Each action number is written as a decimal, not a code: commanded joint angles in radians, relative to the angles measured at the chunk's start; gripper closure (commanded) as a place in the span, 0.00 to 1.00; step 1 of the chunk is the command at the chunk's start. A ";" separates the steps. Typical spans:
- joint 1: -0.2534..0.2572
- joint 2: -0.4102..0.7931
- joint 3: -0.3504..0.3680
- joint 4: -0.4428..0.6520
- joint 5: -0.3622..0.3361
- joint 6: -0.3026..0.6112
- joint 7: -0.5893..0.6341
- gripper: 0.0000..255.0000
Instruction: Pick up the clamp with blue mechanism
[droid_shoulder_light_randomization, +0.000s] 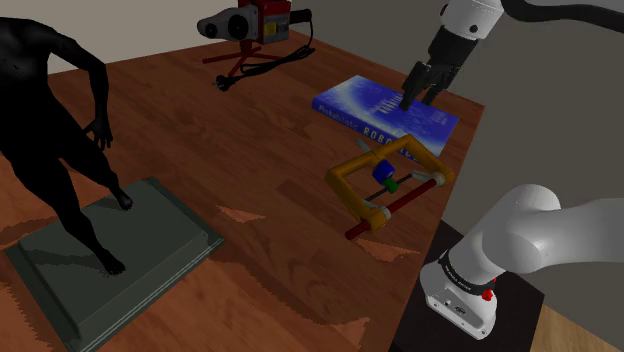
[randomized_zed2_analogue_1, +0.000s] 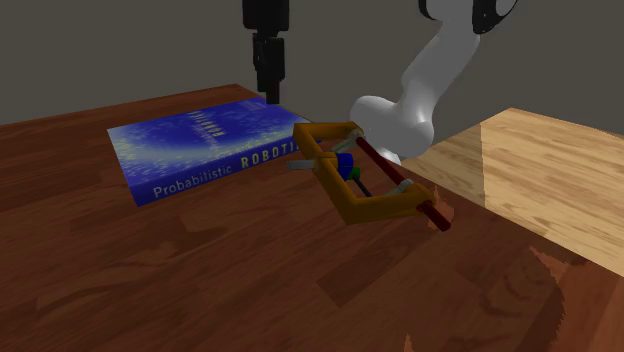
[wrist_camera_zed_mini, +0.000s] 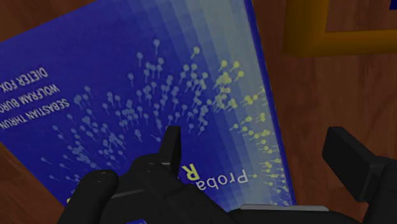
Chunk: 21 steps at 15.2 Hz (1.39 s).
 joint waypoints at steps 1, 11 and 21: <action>0.000 0.000 0.000 0.000 0.000 0.000 0.000 0.00; 0.103 -0.179 0.242 -0.164 0.126 0.112 0.187 0.00; 0.157 -0.233 0.361 -0.284 0.194 0.227 0.261 0.00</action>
